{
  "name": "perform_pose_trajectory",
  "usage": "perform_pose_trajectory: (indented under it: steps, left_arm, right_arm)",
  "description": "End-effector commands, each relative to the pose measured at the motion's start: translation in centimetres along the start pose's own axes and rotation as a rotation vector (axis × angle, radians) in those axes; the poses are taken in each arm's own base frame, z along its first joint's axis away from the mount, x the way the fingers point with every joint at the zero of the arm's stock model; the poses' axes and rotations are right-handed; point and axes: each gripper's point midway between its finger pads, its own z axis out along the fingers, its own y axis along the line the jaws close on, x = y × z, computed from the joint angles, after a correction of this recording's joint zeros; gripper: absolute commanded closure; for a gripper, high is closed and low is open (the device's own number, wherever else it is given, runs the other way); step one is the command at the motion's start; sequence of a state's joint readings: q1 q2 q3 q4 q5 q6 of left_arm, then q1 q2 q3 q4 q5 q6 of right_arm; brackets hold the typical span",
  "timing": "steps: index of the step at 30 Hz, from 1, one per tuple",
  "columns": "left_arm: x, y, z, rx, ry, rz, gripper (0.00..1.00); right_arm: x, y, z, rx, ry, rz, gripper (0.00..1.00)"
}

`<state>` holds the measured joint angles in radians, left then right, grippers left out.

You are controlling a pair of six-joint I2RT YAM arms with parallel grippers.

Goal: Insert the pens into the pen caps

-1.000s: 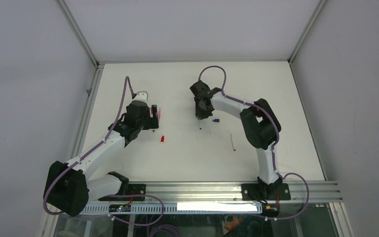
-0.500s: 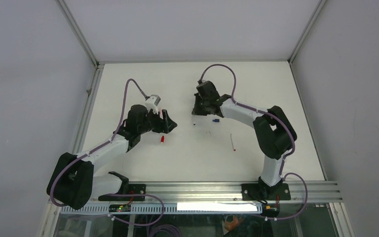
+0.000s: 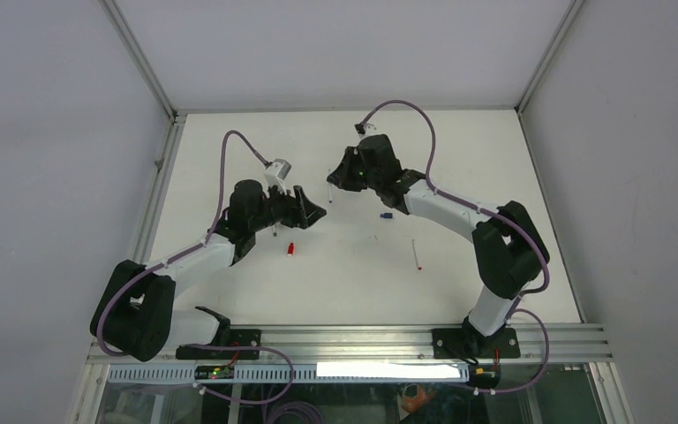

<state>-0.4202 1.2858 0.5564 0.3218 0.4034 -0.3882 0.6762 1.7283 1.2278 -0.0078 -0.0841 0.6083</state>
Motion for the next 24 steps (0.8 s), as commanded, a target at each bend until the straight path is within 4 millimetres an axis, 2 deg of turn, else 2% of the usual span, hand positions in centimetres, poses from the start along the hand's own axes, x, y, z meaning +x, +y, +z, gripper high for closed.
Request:
perform_pose_trajectory:
  steps: [1,8,17,24]
  left_arm:
    - [-3.6,-2.2,0.7,0.072,-0.104,0.028,0.34]
    - [-3.9,-2.9,1.7,0.088,-0.105,0.035,0.34]
    - [-3.4,-3.0,2.4,0.069,-0.107,0.038,0.38]
    - [-4.0,-2.8,2.1,0.047,-0.138,0.038,0.52]
  right_arm:
    - [-1.5,3.4,-1.9,-0.105,-0.060,0.003,1.00]
    - [-1.4,4.7,-2.8,-0.140,-0.072,-0.004,1.00]
    - [-0.9,5.3,-3.6,-0.165,-0.073,0.000,1.00]
    - [-0.2,5.5,-3.4,-0.178,-0.056,0.005,1.00]
